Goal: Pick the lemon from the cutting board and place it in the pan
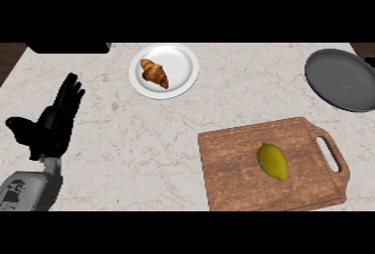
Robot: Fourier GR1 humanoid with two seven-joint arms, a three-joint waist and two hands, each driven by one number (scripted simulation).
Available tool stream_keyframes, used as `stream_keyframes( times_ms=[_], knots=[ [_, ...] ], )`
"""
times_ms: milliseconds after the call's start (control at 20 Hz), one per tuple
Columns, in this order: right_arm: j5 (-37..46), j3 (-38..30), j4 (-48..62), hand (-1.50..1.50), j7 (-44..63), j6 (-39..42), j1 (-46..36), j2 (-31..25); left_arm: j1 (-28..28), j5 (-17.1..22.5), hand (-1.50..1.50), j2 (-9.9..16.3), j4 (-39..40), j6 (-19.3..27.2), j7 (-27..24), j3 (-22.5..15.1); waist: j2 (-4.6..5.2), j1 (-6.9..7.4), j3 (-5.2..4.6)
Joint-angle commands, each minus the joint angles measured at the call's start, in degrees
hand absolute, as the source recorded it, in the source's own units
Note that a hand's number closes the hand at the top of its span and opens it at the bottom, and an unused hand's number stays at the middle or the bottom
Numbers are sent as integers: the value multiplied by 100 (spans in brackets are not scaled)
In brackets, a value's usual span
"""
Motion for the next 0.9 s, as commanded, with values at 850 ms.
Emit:
stream_keyframes(
  times_ms=[850],
  knots=[
    [-80, 200, -2677, -150, 2885, 854, 120, 1359, -33, -408, 0, -339, 135, -200, 39, 235, -10, -30, 0]
  ],
)
